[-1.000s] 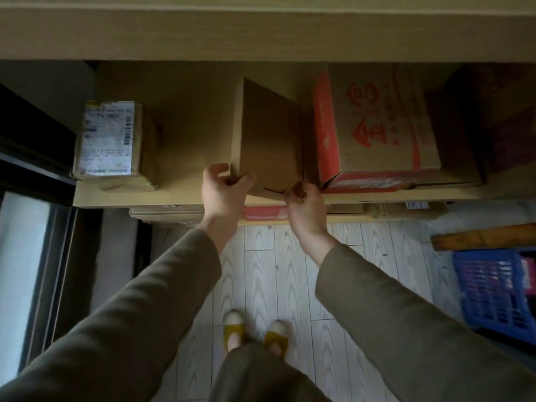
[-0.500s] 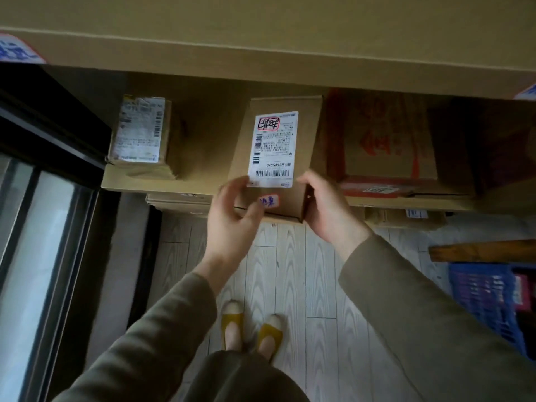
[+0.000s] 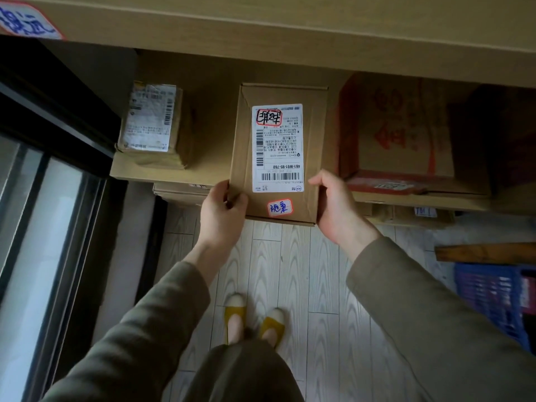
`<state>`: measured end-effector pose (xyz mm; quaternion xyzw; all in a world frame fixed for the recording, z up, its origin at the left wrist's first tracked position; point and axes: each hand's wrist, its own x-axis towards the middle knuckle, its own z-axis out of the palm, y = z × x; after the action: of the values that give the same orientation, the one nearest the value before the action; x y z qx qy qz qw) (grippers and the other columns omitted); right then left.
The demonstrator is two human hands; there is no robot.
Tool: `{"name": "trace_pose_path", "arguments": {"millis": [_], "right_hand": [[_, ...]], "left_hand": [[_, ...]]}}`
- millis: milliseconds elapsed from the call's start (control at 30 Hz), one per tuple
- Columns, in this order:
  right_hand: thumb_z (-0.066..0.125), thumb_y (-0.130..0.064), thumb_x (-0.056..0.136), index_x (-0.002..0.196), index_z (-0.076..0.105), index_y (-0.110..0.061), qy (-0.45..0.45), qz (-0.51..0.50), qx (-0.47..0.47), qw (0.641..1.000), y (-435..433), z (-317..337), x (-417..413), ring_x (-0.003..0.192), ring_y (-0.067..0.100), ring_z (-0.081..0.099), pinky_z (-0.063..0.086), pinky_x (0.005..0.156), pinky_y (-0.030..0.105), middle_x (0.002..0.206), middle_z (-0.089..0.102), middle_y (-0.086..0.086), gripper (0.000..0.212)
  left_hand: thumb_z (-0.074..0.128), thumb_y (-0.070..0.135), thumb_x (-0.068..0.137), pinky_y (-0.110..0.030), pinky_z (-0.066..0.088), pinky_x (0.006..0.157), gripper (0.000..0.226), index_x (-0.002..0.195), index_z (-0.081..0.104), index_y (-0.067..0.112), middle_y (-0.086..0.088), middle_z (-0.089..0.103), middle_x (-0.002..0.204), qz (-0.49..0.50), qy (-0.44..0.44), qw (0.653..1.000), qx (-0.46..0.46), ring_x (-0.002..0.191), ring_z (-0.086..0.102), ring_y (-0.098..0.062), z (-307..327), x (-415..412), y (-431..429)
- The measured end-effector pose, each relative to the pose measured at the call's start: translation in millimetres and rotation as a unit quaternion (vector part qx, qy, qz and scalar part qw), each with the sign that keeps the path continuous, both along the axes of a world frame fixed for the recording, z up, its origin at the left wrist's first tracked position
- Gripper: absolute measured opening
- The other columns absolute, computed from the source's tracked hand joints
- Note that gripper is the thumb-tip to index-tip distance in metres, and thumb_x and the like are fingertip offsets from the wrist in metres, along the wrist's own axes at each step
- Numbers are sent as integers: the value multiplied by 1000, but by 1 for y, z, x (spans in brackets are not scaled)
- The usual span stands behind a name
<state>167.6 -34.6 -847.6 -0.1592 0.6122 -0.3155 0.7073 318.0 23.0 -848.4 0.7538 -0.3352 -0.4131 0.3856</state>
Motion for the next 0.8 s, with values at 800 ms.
{"name": "trace_pose_path", "arguments": {"millis": [800], "right_hand": [[49,-5,84,99,62,-23,100,-218,-58,969,195,150,-130,94,28,64,52,87,47,100,67,11,26]], "left_hand": [[58,14,90,-29,47,66,27,116,53,13,-2,65,108,-217,238,937,135,88,62,-14,161,-120,71]]}}
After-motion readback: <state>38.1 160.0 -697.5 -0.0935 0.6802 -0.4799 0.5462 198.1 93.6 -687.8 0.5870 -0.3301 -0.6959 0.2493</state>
